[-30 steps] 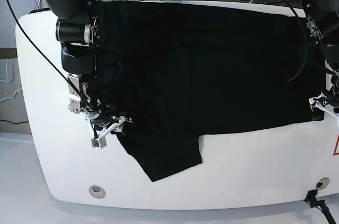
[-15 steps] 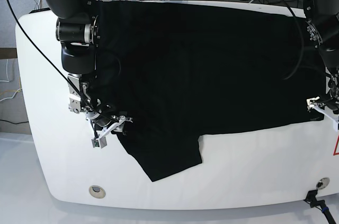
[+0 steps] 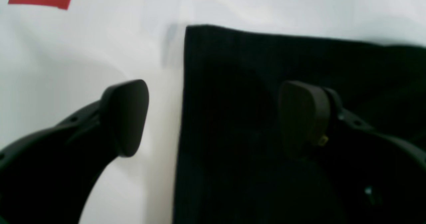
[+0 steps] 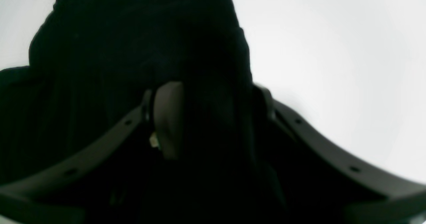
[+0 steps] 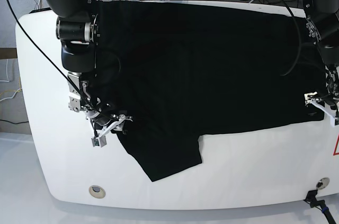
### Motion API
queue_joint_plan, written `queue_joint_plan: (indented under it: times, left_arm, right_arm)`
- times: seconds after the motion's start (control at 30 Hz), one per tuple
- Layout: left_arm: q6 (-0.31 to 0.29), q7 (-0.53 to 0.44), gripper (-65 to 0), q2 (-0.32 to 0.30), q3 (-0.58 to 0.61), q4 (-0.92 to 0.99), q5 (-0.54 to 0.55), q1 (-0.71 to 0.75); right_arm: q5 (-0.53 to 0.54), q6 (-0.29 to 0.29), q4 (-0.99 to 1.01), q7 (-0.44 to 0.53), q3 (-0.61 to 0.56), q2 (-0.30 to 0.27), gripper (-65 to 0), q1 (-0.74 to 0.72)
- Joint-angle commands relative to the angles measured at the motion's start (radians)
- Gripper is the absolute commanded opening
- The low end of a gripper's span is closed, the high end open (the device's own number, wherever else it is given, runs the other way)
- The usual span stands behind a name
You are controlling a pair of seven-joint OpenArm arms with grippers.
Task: Fold the T-shirt properly
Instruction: 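Grasp the shirt side edges midway with the left and right grippers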
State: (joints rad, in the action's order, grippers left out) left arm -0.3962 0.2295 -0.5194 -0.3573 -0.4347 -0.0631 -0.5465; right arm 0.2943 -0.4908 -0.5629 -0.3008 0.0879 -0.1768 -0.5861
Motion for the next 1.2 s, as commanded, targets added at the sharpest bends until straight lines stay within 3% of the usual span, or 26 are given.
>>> queue_joint_plan:
  times: [0.0,0.2,0.57,1.0,1.17]
  left_arm:
    - [0.004,-0.022,-7.2,-0.02,-0.003,0.014,0.012,-0.027]
    - [0.004,-0.095,-7.2,-0.008,-0.003,0.064,0.012,-0.028]
    - [-0.002,-0.097,-7.2,0.026,0.002,0.053,0.012,-0.036]
    - [0.004,-0.069,-7.2,-0.006,0.004,0.015,0.004,0.006]
    - [0.036,-0.048,-7.2,-0.008,0.004,0.01,0.004,0.013]
  right_arm:
    - [-0.005,0.001,-0.038,-0.021,0.0,-0.007,-36.6,0.002]
    - [-0.005,0.001,-0.046,-0.021,0.0,-0.008,-36.6,0.012]
    - [-0.005,0.001,-0.046,-0.021,0.0,-0.02,-36.6,0.013]
    - [-0.005,0.001,-0.046,-0.021,0.0,-0.019,-36.6,0.01]
    - [-0.005,0.001,-0.046,-0.021,0.0,-0.017,-36.6,0.007]
